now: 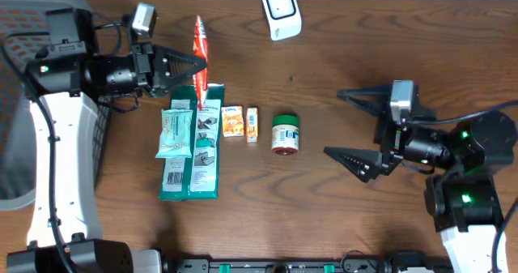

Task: Scan the item barcode
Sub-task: 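Lift the Nescafe sachet up and move the right gripper toward it, then grasp the sachet with the right gripper and take it from the left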

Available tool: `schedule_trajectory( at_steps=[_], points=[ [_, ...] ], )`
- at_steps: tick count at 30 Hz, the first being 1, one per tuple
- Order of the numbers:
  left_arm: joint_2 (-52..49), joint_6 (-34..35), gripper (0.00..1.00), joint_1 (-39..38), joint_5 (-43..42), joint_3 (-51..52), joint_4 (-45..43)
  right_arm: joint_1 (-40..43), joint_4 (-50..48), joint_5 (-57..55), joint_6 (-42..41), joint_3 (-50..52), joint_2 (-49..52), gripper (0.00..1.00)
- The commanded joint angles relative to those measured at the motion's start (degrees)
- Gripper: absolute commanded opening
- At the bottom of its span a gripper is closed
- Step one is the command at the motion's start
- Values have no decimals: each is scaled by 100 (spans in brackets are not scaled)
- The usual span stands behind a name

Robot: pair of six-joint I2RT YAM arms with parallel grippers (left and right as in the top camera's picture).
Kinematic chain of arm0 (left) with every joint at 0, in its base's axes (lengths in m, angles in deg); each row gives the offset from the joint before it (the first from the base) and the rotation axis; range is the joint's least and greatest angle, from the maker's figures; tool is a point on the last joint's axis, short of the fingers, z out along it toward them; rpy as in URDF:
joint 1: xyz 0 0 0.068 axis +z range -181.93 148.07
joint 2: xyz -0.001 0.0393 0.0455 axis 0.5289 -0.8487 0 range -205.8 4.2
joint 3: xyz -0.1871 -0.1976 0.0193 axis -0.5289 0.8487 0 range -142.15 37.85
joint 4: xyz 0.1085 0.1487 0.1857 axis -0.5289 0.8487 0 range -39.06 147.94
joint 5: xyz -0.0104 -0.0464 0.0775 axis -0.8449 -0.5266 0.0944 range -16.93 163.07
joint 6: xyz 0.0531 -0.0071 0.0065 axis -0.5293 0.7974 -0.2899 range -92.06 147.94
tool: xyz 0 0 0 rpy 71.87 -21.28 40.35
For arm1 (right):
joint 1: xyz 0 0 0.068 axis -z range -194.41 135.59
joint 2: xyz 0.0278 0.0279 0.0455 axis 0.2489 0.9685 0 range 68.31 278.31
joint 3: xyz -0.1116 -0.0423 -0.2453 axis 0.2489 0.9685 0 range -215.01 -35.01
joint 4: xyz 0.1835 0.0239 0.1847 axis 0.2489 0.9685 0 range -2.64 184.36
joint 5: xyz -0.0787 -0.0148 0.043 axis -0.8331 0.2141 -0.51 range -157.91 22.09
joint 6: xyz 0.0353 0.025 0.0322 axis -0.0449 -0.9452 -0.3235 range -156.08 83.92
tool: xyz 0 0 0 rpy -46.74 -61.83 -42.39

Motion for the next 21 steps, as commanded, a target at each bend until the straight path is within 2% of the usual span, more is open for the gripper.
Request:
schedule_trajectory(
  at_steps=[1, 3, 5, 7, 8, 9, 13, 15, 17, 21],
  points=[
    [13, -118, 9, -291, -149, 13, -7, -262, -127, 1110, -503, -105, 227, 99],
    [13, -116, 9, -468, -149, 13, -90, -623, -129, 994, -501, -105, 345, 99],
    [13, -116, 9, -599, -149, 13, -131, -935, -122, 343, -752, -105, 444, 99],
    [13, -114, 9, -678, -149, 11, -131, -1180, -125, -699, -1508, -105, 595, 99],
    [13, -111, 9, -704, -149, 11, -138, -1287, -133, -1384, -2122, -105, 728, 95],
    [13, -94, 9, -704, -149, 11, -149, -1335, -223, -1598, -2361, -105, 813, 99],
    [13, -94, 9, -704, -149, 11, -146, -1539, -1001, -1742, -2966, -105, 1222, 99],
    [13, -94, 9, -704, -149, 11, -146, -1668, -1410, -1851, -3053, -105, 1451, 92],
    [13, -92, 9, -704, -149, 11, -146, -1851, -1873, -1912, -3110, -105, 1720, 79],
    [13, -72, 9, -704, -149, 11, -146, -2304, -2824, -1915, -3141, -105, 2238, 74]
  ],
)
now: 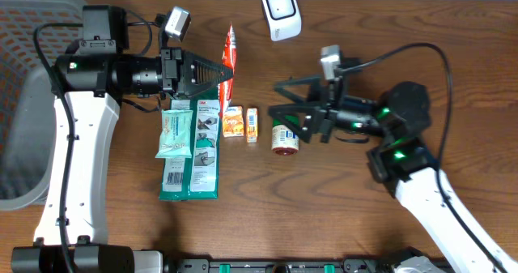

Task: Scan the item barcode
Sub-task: 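Grasp the sachet with the right gripper and take it from the left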

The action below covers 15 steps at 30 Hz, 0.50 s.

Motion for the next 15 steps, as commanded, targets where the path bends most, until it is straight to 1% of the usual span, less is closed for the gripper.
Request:
schedule_trajectory(
  at_steps=[1, 3, 4, 6, 10, 15],
  points=[
    [13, -72, 10, -13, -146, 11, 13, -435, -608, -201, -260, -72, 470, 71],
    [13, -72, 10, -13, -146, 11, 15, -570, -833, -339, -304, -72, 664, 65],
    [13, -72, 10, -13, -146, 11, 15, -645, -933, -457, -304, -72, 780, 64],
    [13, -72, 10, -13, -146, 11, 15, -737, -1073, -601, -306, -72, 927, 64],
    [13, -74, 11, -13, -146, 11, 13, -935, -1915, -614, -584, -72, 1202, 64],
    [13, -76, 11, -13, -146, 11, 13, -1088, -2514, -621, -804, -72, 1226, 65]
  ],
)
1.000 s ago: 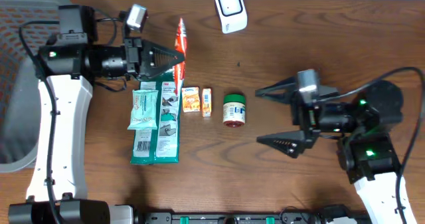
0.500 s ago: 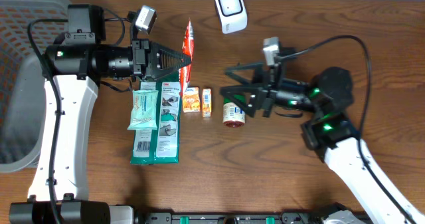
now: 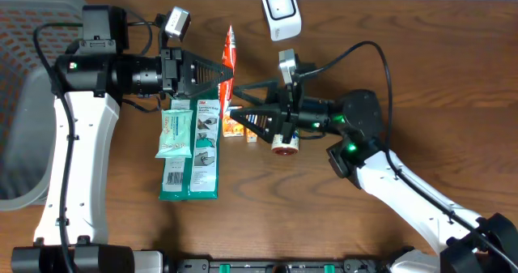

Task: Scan the item barcode
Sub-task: 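Grasp the sachet with the right gripper and take it from the left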

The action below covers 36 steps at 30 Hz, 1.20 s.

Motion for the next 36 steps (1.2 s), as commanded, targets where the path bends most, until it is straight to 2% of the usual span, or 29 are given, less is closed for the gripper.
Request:
schedule_trajectory(
  at_steps=[1, 8, 11, 13, 16, 21, 24, 29, 30, 32, 33, 35, 36],
  points=[
    [13, -76, 11, -13, -149, 11, 15, -127, -170, -142, -254, -68, 4, 65],
    [13, -76, 11, -13, -149, 11, 17, -273, -162, -675, -155, -68, 33, 65],
    [13, -76, 11, -13, -149, 11, 17, -334, -162, -973, 55, -68, 42, 62],
    [13, -76, 11, -13, -149, 11, 17, -393, -162, -1235, 162, -68, 44, 59],
    [13, -76, 11, -13, -149, 11, 20, -402, -151, -1434, 317, -68, 48, 48],
    [13, -74, 11, -13, -149, 11, 20, -426, -116, -1663, 367, -68, 66, 48],
    [13, -74, 11, -13, -149, 11, 20, -476, -114, -1657, 398, -68, 66, 41],
    [13, -74, 11, -13, -149, 11, 17, -645, 149, -1659, 544, -68, 68, 43],
    [13, -74, 11, -13, -149, 11, 17, -656, 216, -1659, 557, -68, 68, 40],
    [13, -74, 11, -13, -149, 11, 17, -658, 326, -1659, 597, -68, 74, 28],
    [13, -76, 11, -13, -149, 11, 15, -658, 352, -1659, 660, -68, 74, 15],
    [13, -79, 17, -13, -125, 13, -57, -656, 452, -1683, 894, -68, 74, 6],
    [13, -76, 23, -13, 24, 11, -205, -649, 527, -1685, 994, -68, 74, 4]
  ],
)
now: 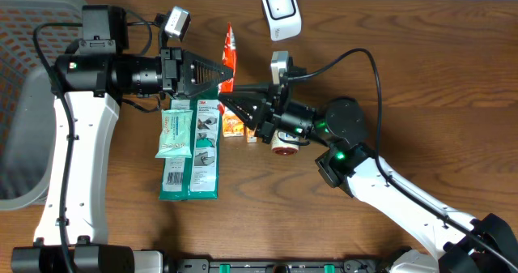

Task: Scan the item barcode
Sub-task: 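Grasp the sachet with the right gripper and take it from the left, then lower the sachet with the right gripper beside the jar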

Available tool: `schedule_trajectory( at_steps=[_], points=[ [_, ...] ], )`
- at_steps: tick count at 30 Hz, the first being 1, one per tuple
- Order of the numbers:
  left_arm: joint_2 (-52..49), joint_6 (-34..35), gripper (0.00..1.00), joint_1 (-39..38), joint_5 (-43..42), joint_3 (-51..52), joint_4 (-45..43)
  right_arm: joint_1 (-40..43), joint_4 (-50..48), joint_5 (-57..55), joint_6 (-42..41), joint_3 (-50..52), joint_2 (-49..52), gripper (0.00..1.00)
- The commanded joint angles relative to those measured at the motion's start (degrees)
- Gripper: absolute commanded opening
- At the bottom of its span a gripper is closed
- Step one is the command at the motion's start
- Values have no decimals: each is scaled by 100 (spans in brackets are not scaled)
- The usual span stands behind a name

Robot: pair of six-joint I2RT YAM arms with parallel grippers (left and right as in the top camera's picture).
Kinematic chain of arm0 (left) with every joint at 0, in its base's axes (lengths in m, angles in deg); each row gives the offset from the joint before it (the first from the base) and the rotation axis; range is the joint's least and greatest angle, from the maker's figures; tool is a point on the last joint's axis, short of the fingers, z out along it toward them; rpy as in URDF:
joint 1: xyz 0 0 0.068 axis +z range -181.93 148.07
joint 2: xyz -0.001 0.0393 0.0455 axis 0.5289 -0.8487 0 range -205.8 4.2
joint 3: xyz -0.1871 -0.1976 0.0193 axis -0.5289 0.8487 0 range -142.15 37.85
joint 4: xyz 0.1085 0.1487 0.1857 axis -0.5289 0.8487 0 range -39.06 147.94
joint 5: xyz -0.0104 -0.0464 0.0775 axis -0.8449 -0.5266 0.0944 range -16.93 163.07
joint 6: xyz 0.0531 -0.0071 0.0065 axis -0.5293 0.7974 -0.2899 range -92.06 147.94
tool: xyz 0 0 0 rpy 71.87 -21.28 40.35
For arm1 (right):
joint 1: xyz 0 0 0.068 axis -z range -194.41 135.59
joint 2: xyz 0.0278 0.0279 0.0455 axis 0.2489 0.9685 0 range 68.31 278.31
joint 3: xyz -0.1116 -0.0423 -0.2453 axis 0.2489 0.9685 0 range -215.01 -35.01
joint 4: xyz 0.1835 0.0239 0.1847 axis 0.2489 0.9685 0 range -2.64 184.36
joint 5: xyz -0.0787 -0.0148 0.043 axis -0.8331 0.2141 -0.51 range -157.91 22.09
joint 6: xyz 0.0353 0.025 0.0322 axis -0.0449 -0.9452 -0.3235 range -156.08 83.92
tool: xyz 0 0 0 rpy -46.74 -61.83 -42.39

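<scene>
A red-orange snack packet (pixel 228 53) hangs upright over the table, with my left gripper (pixel 224 76) shut on its lower half. From the right, my right gripper (pixel 226 94) reaches in just below the left fingertips. Its two fingers stand close together around the packet's bottom end; whether they press on it is hidden. The white barcode scanner (pixel 278 11) stands at the back edge, to the right of the packet.
Below the grippers lie green packages (pixel 202 164), a white wipes pack (pixel 175 134), two small boxes (pixel 233 124) and a green-lidded jar (pixel 285 138). A grey basket (pixel 20 103) fills the left edge.
My right gripper has moved a little left and up to the packet's bottom end, and its fingers have drawn closer together. The left arm and the packet have stayed in place.
At first my left gripper held the packet at the far left and my right gripper stood open at the right. The left then brought the packet toward the middle while the right, open, came over the jar. It reached the boxes, and now the packet.
</scene>
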Motion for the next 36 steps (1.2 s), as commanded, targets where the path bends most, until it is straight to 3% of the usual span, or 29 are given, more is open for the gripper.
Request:
schedule_trajectory(
  at_steps=[1, 8, 11, 14, 16, 19, 21, 24, 30, 36],
  points=[
    [13, -81, 25, -13, 168, 11, -271, -81, 208, -107, 439, -68, 68, 2],
    [13, -79, 58, -7, 1840, 11, -772, -28, 1069, -330, 942, -70, 66, 1],
    [13, -76, 64, -7, 2516, 11, -1078, 136, 1502, -422, 986, -103, 66, 1],
    [13, 33, 67, -2, 3399, 11, -1305, 404, 2494, -422, 1054, -369, 52, 1],
    [13, 199, 68, -2, 4280, 11, -1342, 651, 4028, -424, 1425, -909, 11, 1],
    [13, 317, 68, -2, 4964, 11, -1316, 863, 5742, -734, 1851, -1613, 9, 1],
    [13, 498, 68, -2, 5611, 11, -1178, 994, 7519, -1718, 2284, -2330, 9, 1],
    [13, 577, 68, -2, 6229, 11, -903, 1058, 9125, -3185, 2369, -2855, 9, 1],
    [13, 570, 68, -2, 6745, 13, -485, 1220, 10797, -4651, 2000, -2754, 59, 1],
    [13, 570, 68, -2, 6898, 33, -278, 1427, 10382, -4791, 1786, -1814, 177, 1]
  ],
)
